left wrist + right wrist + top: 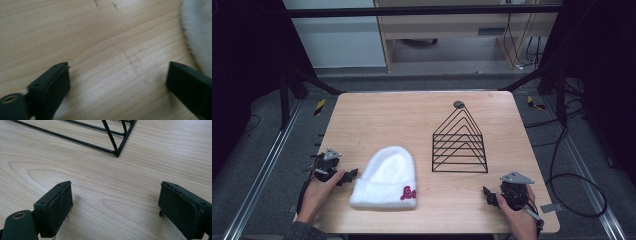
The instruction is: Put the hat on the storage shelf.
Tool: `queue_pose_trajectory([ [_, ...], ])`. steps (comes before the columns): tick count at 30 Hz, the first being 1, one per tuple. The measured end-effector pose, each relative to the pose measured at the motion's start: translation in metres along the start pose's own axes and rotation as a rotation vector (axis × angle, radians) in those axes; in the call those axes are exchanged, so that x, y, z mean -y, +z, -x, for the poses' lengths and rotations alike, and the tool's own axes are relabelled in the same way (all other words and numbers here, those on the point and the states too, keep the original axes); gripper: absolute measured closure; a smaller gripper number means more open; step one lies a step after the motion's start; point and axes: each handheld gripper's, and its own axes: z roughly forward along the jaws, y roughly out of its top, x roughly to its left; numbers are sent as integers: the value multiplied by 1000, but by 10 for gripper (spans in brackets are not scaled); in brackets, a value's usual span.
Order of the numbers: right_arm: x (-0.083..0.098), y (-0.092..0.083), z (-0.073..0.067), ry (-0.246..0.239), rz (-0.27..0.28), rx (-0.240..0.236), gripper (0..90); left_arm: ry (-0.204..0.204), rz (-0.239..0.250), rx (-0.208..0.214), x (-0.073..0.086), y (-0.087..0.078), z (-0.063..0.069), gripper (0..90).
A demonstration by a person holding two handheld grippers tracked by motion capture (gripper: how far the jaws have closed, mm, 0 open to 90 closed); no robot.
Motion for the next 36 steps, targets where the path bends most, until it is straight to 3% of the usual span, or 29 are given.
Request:
queue_pose_trajectory([
  [2,0,0,0,0,0,0,123,8,23,19,-12,-8,3,92],
  [6,0,0,0,0,0,0,123,91,58,31,-52,-26,19,103],
  [8,0,0,0,0,0,0,123,151,52,43,-77,-31,32,107],
  [9,0,0,0,0,0,0,123,151,52,43,-77,-31,32,114],
  [10,0,0,0,-4,1,0,123,212,40,46,-96,-30,44,128],
  [11,0,0,0,-8,1,-1,123,244,26,52,-105,-29,50,134],
  [15,0,0,0,-10,1,-4,123,309,-24,105,-131,-18,68,174],
  [21,0,0,-1,-9,0,-9,123,360,-87,132,-144,1,79,225],
  [22,0,0,-1,-9,0,-9,123,365,-101,154,-145,6,82,225],
  [24,0,0,-1,-9,0,-9,123,399,-127,146,-146,14,87,245],
  [28,0,0,-1,-9,0,-9,123,398,-159,167,-146,26,88,273],
  [33,0,0,-1,-9,0,-9,123,443,-238,187,-144,45,95,311],
  [36,0,0,-1,-9,0,-9,123,434,-251,195,-142,52,96,337],
])
